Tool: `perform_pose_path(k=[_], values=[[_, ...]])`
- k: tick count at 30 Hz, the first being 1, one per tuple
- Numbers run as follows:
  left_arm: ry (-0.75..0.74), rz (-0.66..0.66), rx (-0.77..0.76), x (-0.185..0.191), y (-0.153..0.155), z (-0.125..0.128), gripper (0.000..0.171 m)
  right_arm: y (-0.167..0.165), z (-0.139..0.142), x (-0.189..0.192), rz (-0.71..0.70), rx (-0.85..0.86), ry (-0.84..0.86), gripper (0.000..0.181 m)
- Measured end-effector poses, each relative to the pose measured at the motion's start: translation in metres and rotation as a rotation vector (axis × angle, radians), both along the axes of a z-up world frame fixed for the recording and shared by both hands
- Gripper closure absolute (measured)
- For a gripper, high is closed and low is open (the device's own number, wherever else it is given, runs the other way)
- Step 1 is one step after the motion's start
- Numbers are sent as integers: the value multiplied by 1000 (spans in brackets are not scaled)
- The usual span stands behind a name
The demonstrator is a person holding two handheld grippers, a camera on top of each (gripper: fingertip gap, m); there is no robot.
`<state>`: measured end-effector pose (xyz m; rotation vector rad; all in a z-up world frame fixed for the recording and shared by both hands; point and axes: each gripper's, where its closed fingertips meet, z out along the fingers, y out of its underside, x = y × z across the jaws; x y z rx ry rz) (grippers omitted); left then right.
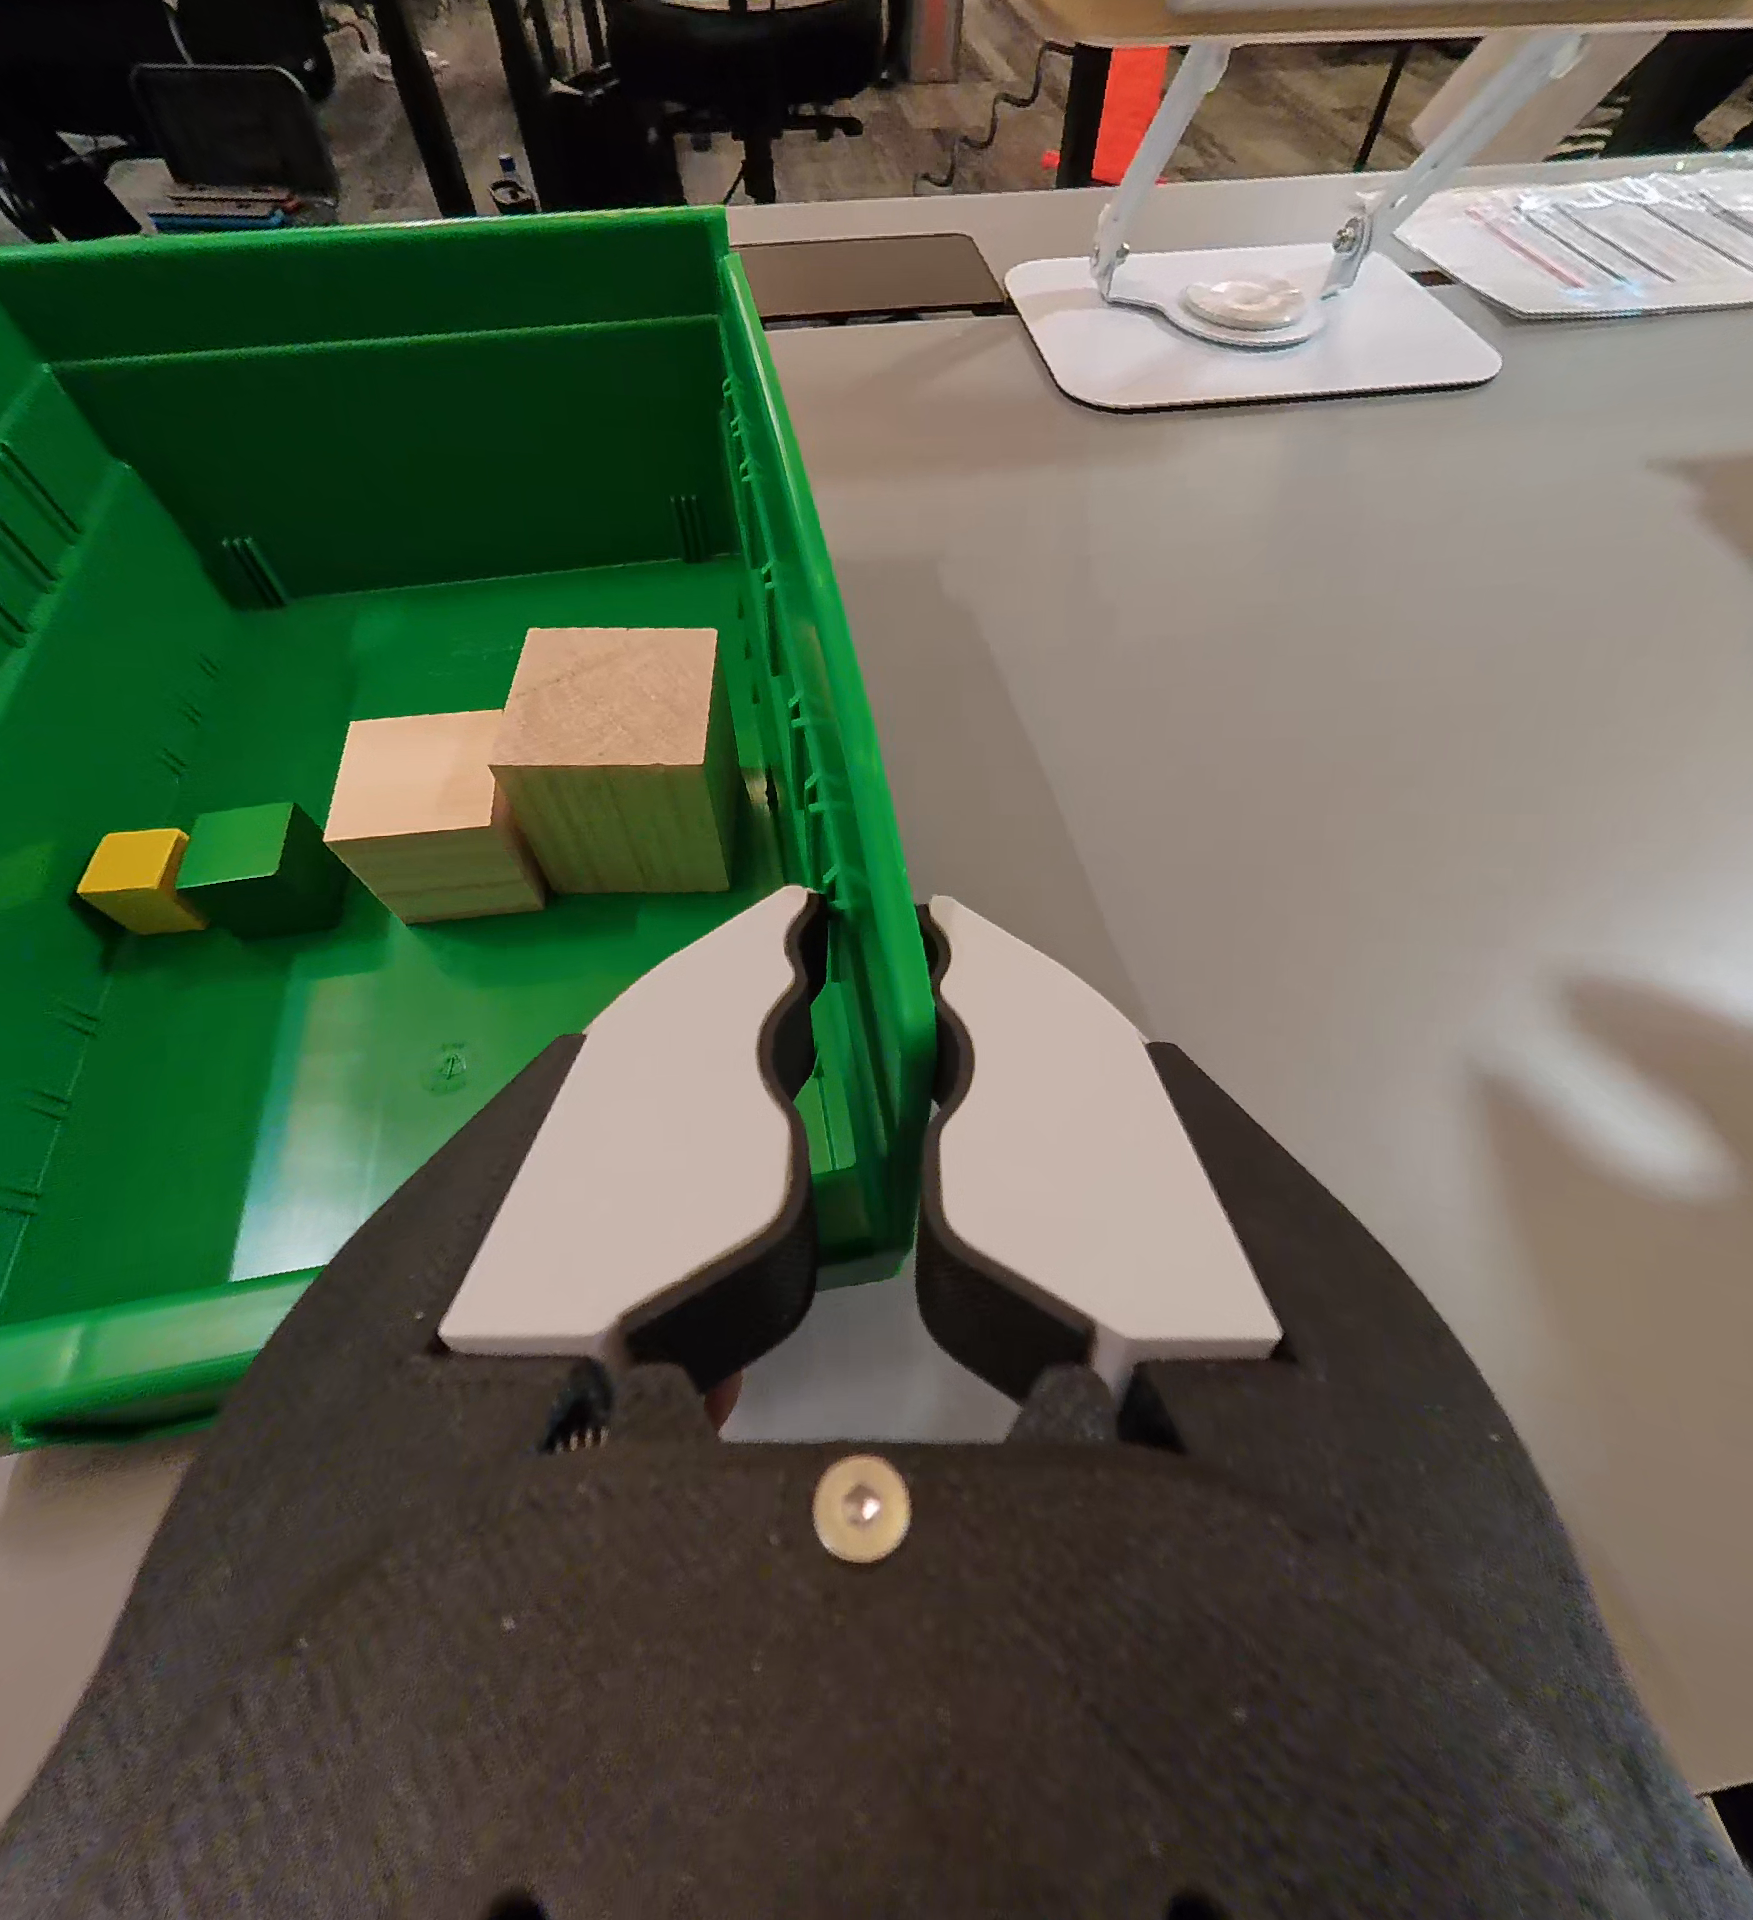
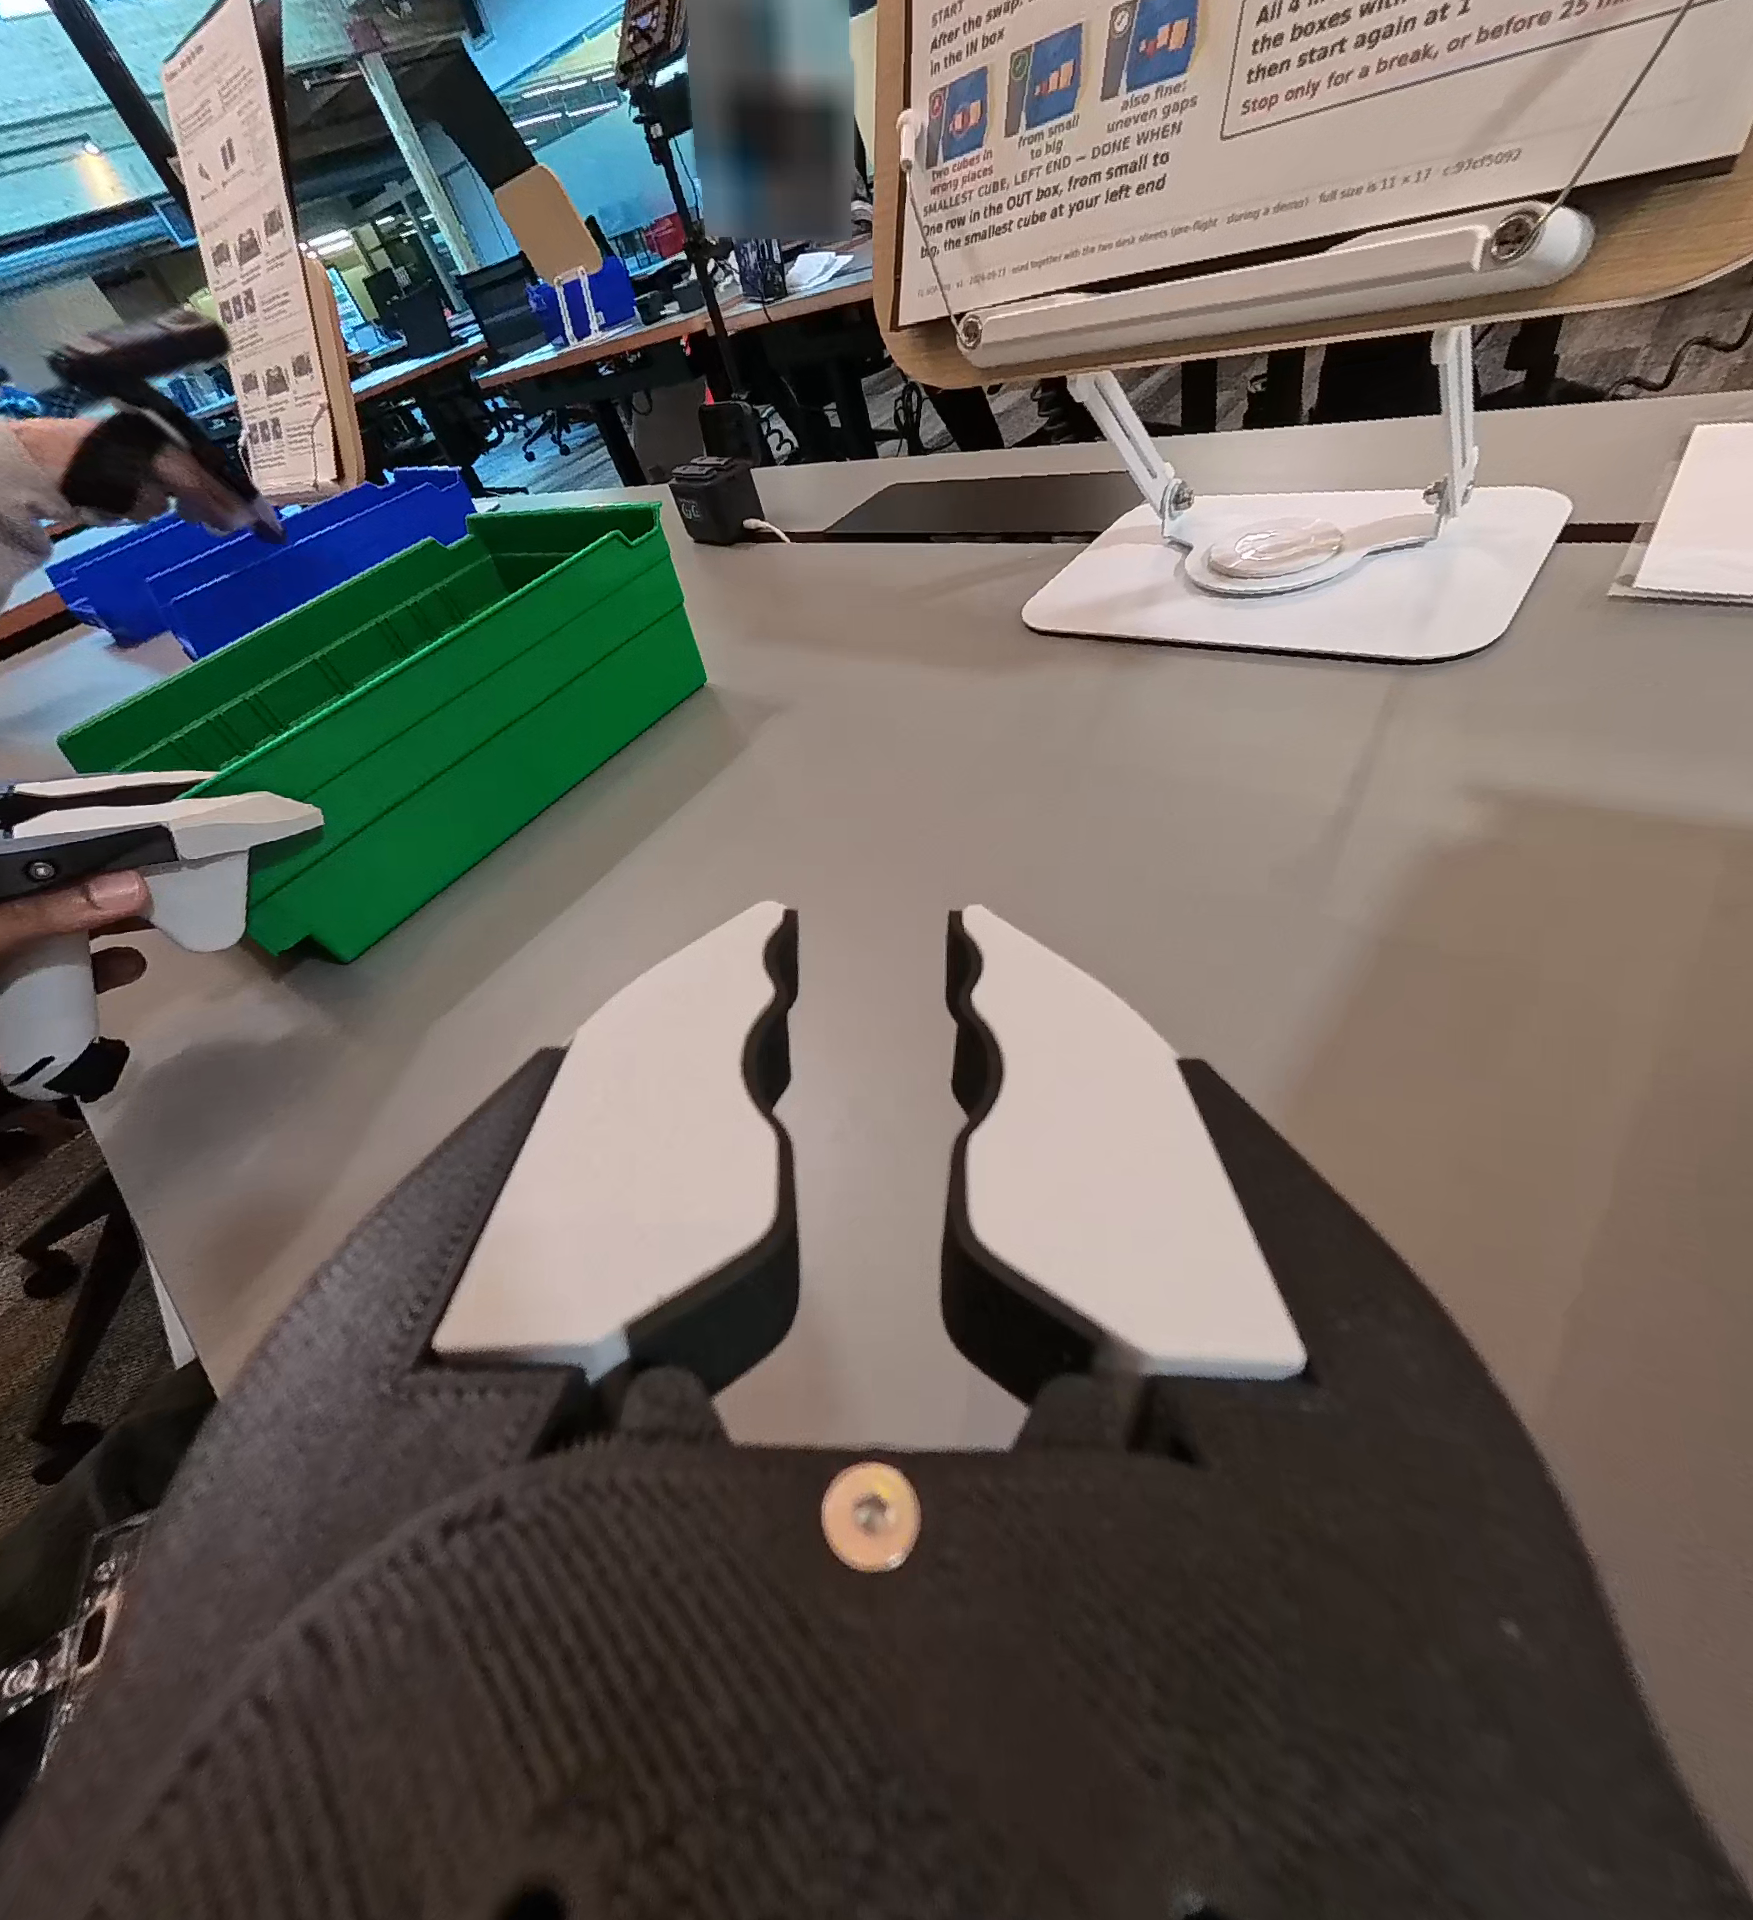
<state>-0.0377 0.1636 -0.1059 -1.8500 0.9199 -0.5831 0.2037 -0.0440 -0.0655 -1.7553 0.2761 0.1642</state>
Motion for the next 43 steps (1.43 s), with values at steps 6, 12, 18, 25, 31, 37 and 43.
perform_pose_path(k=[6, 12, 18, 25, 31, 37, 43], values=[[6, -13, 6, 1, -1, 0, 156, 0, -1, -1, 4, -4, 2, 153], [8, -19, 8, 2, -2, 0, 155, 1, -1, -1, 5, -4, 13, 153], [8, -22, 9, 3, -2, 0, 155, 0, -1, 0, 2, -3, 51, 150], [6, -24, 6, 3, -3, -1, 154, -2, 1, 6, -39, -16, -34, 148], [5, -26, 6, 3, -3, -1, 154, 0, -2, 5, -36, -26, -18, 143], [5, -26, 5, 4, -3, -1, 154, 0, -3, 4, -29, -28, -7, 142], [5, -26, 5, 4, -3, -1, 154, 2, -10, 0, -29, -91, -128, 142]])
